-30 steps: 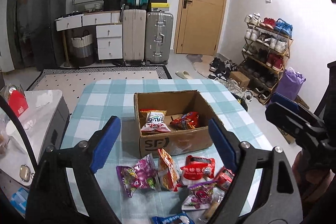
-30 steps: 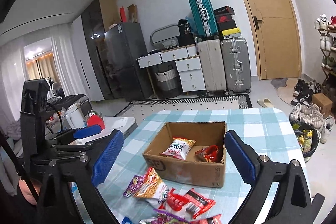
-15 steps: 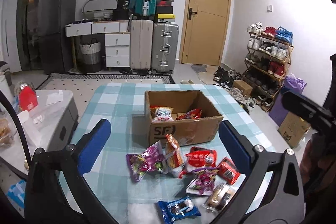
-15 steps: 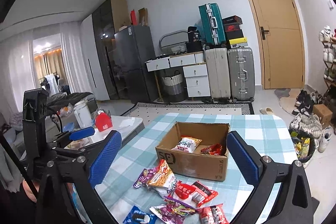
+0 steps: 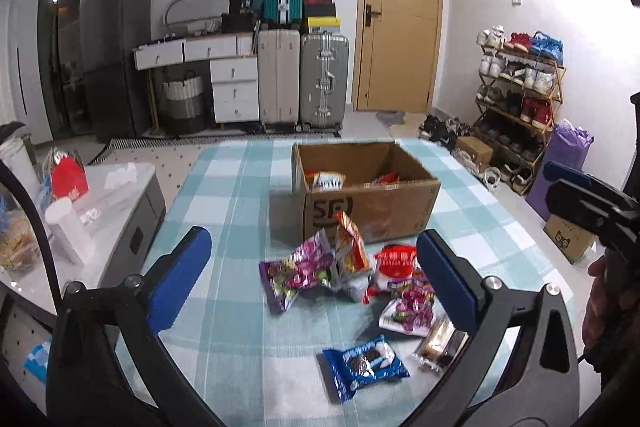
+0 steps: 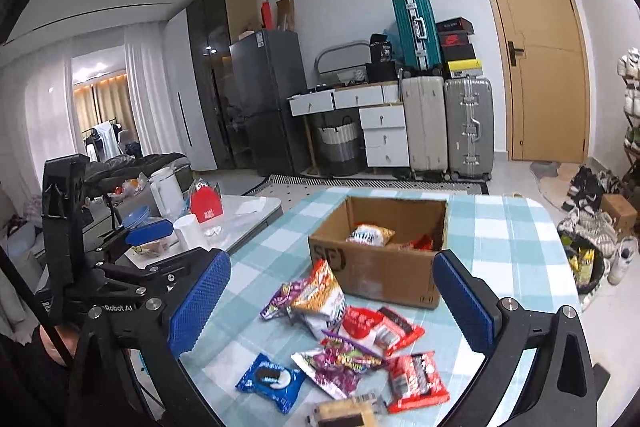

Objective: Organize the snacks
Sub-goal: 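Move both grippers back toward the remaining snacks, then grasp the blue Oreo-style pack with the left gripper, then lower the right gripper onto the sandwich-cracker pack and close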

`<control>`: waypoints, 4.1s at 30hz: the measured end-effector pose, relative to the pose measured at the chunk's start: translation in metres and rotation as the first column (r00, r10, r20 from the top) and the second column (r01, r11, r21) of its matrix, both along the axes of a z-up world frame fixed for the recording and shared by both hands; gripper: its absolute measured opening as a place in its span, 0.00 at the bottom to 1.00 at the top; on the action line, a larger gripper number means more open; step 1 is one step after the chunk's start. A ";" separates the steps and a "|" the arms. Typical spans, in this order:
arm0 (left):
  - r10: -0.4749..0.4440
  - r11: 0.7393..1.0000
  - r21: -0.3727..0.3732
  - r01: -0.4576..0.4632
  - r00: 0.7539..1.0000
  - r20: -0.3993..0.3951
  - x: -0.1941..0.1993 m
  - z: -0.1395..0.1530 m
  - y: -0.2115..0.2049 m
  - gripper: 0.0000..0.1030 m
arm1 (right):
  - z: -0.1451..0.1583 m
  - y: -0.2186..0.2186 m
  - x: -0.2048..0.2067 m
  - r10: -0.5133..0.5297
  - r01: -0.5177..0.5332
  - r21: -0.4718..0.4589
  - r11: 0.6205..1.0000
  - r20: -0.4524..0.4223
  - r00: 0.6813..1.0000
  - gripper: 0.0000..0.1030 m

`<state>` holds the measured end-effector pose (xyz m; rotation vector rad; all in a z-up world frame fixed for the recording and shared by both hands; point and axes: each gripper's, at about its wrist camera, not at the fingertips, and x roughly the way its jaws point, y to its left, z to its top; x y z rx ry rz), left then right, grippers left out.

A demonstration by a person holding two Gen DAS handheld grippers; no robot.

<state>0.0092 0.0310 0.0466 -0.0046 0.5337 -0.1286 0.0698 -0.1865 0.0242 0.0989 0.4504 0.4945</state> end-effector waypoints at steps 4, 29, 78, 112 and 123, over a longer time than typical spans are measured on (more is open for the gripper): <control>-0.013 1.000 -0.001 0.013 0.998 -0.062 0.004 -0.022 0.000 0.99 | -0.011 -0.004 -0.005 -0.011 0.011 0.008 1.000 -0.014 1.000 1.00; -0.048 0.999 -0.006 0.048 0.949 -0.311 0.029 -0.132 -0.021 0.99 | -0.088 -0.012 -0.019 0.004 0.011 0.082 0.997 -0.186 0.982 1.00; -0.243 0.970 -0.114 0.215 0.860 -0.449 0.069 -0.199 -0.043 0.40 | -0.130 -0.009 -0.018 -0.006 0.026 0.069 0.997 -0.267 0.964 1.00; -0.200 0.978 -0.137 0.157 0.895 -0.399 0.051 -0.166 0.002 0.40 | -0.179 0.016 -0.008 0.031 -0.088 -0.124 0.988 -0.400 0.916 1.00; -0.181 0.980 -0.149 0.130 0.895 -0.408 0.051 -0.170 0.013 0.40 | -0.186 0.030 0.008 0.010 -0.102 -0.191 0.976 -0.432 0.902 0.97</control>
